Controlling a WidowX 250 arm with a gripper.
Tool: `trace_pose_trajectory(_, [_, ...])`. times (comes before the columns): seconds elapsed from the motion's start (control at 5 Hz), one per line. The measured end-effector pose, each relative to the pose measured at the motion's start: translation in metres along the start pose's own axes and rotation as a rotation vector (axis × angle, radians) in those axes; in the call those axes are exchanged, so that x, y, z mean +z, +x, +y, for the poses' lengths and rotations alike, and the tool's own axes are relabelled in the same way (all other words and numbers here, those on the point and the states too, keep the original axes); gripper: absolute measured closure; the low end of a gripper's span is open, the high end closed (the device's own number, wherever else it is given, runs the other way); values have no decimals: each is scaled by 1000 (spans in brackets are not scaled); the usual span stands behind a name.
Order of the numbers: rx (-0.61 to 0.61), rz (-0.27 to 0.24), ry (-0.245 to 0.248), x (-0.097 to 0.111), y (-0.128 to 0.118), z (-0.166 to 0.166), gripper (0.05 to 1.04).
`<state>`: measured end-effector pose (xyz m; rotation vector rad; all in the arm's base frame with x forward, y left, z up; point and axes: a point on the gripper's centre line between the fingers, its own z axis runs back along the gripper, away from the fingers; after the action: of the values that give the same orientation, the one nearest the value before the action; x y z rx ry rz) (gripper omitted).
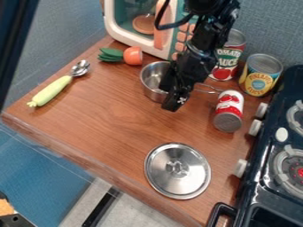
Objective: Move the silver pot to the lower center or the table
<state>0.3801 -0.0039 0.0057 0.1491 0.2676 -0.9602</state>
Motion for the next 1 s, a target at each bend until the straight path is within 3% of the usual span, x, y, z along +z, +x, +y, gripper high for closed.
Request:
trace_pose_trajectory(0.2, [-40, -46, -18, -4, 2, 8, 129])
trace_pose_trajectory(0.6, [-42, -188, -77, -15, -11, 10, 716])
trace_pose_trajectory(0.8, [-54, -207, -53, -15, -11, 12, 918])
trace_pose_trajectory(1.0, [-54, -213, -46, -13, -13, 11, 987])
